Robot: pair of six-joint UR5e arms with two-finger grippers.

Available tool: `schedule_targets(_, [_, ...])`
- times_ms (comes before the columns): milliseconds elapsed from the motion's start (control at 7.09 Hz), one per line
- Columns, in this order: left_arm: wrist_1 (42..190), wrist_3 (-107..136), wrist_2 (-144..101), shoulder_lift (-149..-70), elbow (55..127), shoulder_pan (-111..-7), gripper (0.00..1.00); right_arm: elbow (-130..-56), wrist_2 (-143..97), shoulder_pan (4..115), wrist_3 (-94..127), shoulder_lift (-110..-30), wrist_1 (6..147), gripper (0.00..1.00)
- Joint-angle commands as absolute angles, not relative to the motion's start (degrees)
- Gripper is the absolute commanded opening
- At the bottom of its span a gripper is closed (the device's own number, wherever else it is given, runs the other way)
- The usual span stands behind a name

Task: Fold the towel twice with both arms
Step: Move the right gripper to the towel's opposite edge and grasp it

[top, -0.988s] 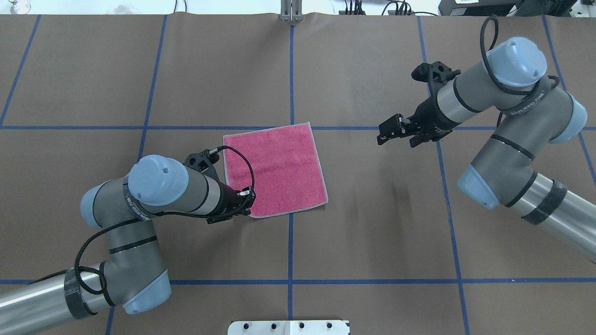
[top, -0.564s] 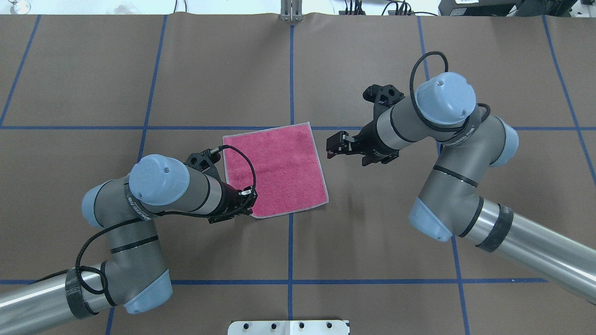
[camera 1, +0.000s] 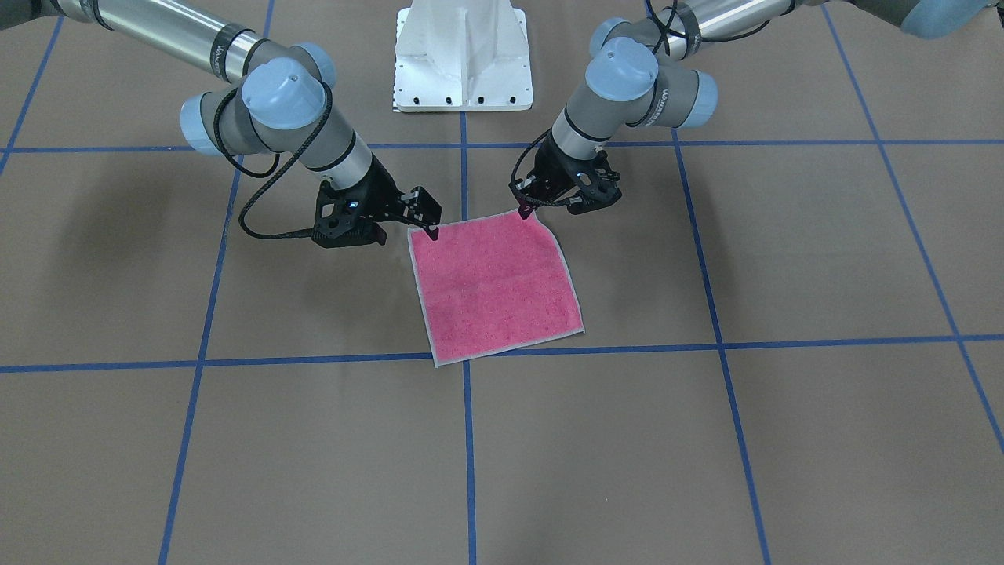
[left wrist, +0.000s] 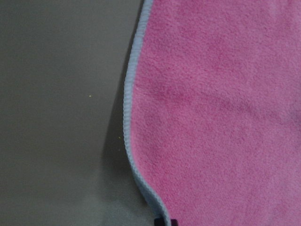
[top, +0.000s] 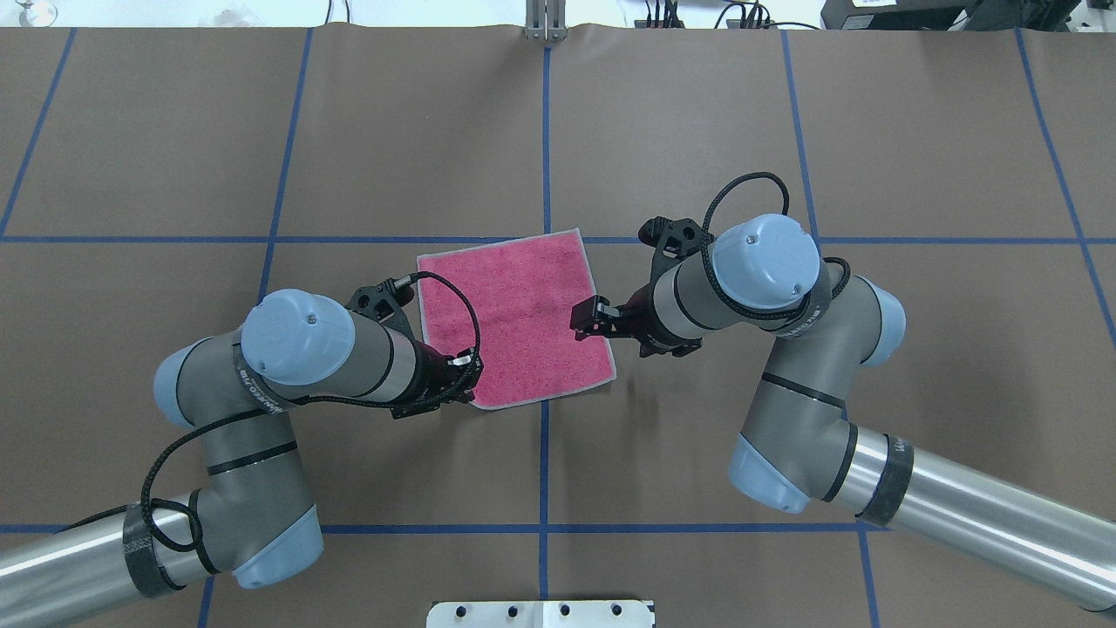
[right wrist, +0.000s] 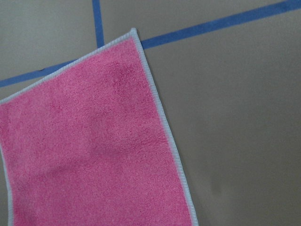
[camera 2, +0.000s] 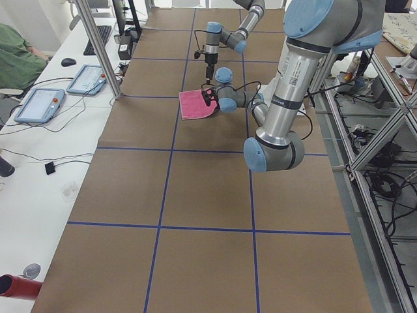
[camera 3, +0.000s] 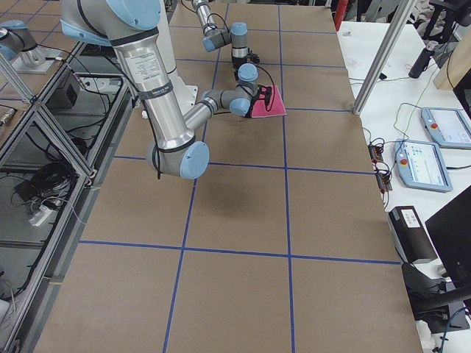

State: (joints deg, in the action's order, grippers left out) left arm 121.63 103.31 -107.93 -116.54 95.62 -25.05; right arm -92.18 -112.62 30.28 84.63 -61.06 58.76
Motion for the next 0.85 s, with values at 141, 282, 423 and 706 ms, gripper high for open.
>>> schedule_targets(141, [121.82, 103.71, -107.93, -116.46, 95.62, -25.05, 0.0, -90.62, -112.59, 29.44, 84.99, -60.82, 58.8, 0.89])
schedule_targets(282, [121.82, 103.71, -107.93, -116.46, 95.62, -25.05, 0.0, -90.35, -112.59, 29.27, 85.08, -60.82, 58.8, 0.85])
schedule_targets(423, [121.82, 103.71, -107.84, -116.46, 95.62, -25.05, 0.0, -90.18, -112.59, 29.18, 84.99, -60.82, 58.89, 0.85])
schedule_targets(706, [121.82, 103.71, -107.84, -116.46, 95.62, -25.05, 0.0, -89.74, -112.67, 29.09, 85.08, -60.82, 58.8, 0.67])
